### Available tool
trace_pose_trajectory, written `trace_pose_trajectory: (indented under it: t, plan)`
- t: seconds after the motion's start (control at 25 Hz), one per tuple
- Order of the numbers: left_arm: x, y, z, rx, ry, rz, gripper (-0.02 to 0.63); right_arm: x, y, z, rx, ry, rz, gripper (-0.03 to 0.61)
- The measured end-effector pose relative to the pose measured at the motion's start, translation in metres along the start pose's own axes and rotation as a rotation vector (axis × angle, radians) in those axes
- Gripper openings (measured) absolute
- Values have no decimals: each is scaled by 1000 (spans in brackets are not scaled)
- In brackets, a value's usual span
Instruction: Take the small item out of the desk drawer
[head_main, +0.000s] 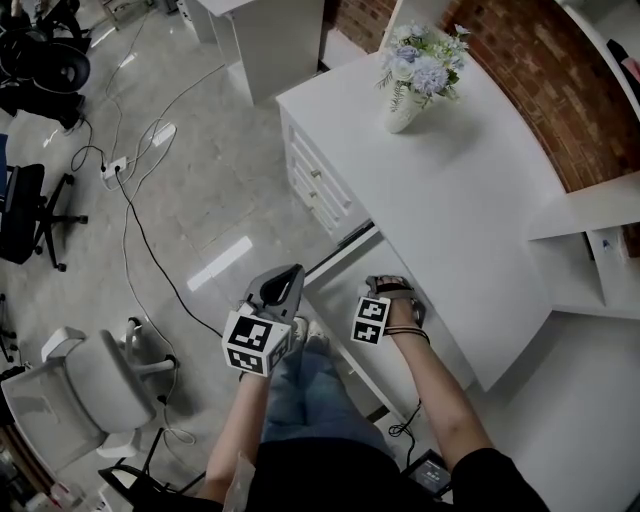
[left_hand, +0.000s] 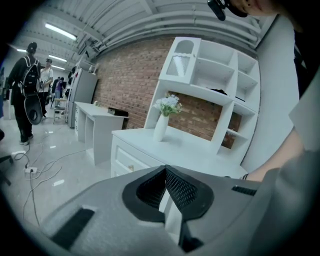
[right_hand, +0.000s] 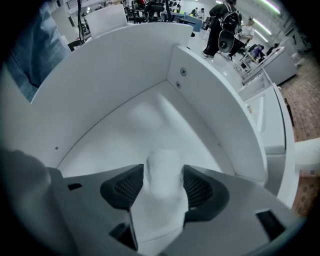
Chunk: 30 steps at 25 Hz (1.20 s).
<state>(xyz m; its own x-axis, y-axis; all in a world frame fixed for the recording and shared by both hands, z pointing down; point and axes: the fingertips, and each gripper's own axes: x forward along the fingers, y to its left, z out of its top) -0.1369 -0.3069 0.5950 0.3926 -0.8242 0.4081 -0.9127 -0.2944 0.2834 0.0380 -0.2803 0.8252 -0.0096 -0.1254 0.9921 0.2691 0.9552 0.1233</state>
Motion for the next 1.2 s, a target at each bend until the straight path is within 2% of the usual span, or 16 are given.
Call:
trace_pose_trajectory:
  t: [0.24, 0.32, 0.4, 0.56, 0.72, 0.8, 0.92, 1.04, 1.2]
  plan:
    - [1, -4, -4, 4, 6, -4, 9, 6, 1, -2, 12, -3, 44, 228]
    - [0, -5, -4, 6, 5, -3, 9, 5, 3, -3, 7, -8, 53, 178]
    - [-2, -5, -4, 9, 3, -3, 9, 4, 5, -3, -2, -11, 61, 176]
    - [-5, -6, 0, 16, -5, -8, 9, -7, 2, 2, 12, -40, 39, 170]
    - [-4, -9, 14, 39, -27, -21, 9, -37, -12, 11, 97, -122, -18, 169]
    - [-2, -12, 24, 57, -40, -33, 9, -59, -23, 13, 172, -183, -57, 169]
    - [0, -19, 45, 87, -69, -54, 9, -104, -43, 15, 354, -323, -119, 169]
    - [2, -28, 68, 121, -105, -74, 9, -162, -70, 12, 573, -522, -211, 169]
    - [6, -42, 100, 159, -157, -103, 9, -237, -95, -16, 880, -801, -363, 169]
